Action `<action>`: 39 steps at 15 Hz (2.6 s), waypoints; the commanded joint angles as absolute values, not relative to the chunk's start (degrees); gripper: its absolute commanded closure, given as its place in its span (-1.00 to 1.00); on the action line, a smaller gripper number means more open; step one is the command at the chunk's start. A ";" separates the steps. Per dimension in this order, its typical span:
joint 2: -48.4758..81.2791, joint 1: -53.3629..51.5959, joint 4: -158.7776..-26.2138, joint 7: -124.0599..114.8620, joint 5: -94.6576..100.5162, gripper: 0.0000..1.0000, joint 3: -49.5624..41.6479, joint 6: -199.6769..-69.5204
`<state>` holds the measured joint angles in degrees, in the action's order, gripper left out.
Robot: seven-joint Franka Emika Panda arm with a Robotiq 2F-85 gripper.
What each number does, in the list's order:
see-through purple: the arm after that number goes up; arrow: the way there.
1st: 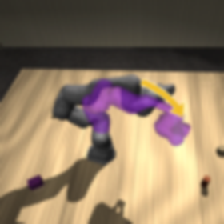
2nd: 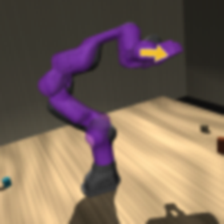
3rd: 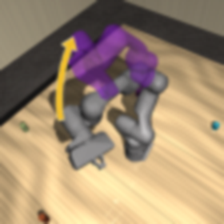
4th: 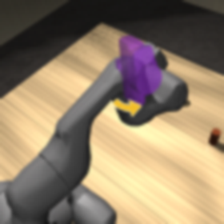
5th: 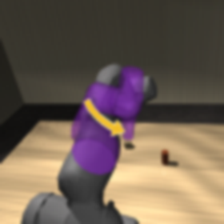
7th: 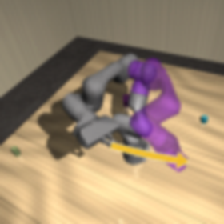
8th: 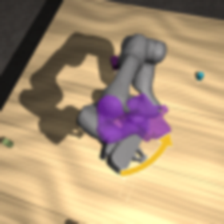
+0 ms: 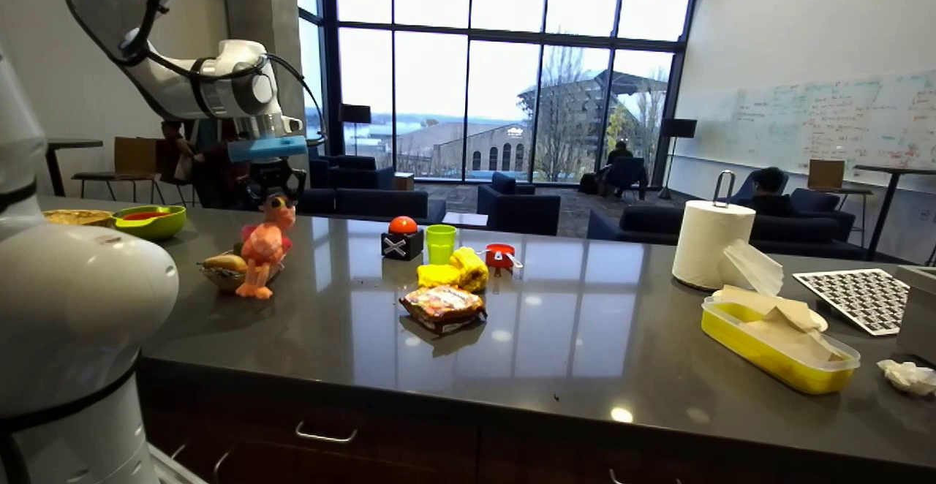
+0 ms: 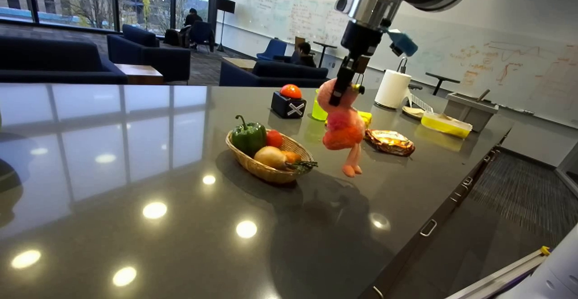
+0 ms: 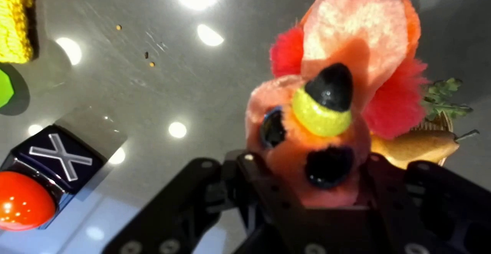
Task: Move the orange plush toy to the left.
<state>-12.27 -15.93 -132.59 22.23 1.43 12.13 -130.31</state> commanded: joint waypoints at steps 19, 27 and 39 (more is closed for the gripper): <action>-8.39 -18.30 -141.71 34.79 -11.35 0.58 10.70 -146.26; -8.97 -17.51 -144.89 33.79 -9.74 0.58 10.92 -146.31; -6.54 -18.14 -145.46 33.17 -4.35 0.58 11.77 -153.72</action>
<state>-6.89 -17.96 -145.20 33.28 -5.50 11.21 -151.30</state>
